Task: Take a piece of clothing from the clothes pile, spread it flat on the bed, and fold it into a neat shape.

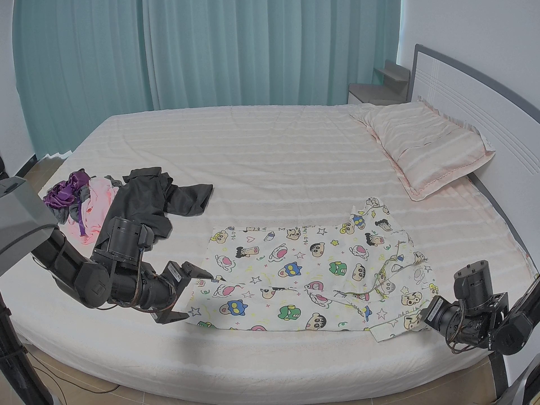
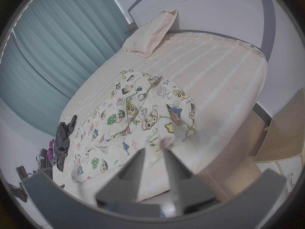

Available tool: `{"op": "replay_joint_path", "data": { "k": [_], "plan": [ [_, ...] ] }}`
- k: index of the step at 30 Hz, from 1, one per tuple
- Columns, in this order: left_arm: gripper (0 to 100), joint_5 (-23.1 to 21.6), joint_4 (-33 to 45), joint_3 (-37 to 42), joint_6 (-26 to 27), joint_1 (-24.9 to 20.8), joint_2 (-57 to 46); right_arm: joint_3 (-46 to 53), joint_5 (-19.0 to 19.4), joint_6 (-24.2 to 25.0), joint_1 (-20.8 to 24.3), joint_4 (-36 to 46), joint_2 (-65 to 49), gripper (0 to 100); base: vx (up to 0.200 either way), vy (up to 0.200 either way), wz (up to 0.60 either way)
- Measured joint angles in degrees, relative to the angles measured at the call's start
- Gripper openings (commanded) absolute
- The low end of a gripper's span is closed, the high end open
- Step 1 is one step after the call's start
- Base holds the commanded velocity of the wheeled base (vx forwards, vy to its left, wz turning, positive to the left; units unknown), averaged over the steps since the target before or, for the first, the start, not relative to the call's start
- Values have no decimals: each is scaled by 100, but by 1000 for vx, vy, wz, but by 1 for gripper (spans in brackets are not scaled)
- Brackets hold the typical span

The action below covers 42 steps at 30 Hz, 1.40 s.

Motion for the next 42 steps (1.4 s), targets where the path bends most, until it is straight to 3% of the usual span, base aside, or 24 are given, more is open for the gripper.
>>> {"op": "replay_joint_path", "data": {
  "k": [8, 15, 26, 34, 42],
  "plan": [
    [100, 5, -9, 11, 5, -7, 0, 83, -33, -79, 158, 32, -306, 100, 0, 0, 0],
    [100, 7, -9, 11, 7, -11, 0, -273, 158, -105, 385, 32, -197, 100, 0, 0, 0],
    [100, 11, -9, 16, 18, -9, 11, -1716, 681, -169, 925, 67, 1265, 100, 0, 0, 0],
    [100, 16, -9, 20, 29, -11, 22, -2542, 741, -474, 1201, 257, 2143, 100, 0, 0, 0],
    [100, 27, -11, 16, 34, -40, 39, -2922, 719, -596, 1152, 304, 2559, 100, 0, 0, 0]
  ]
}}
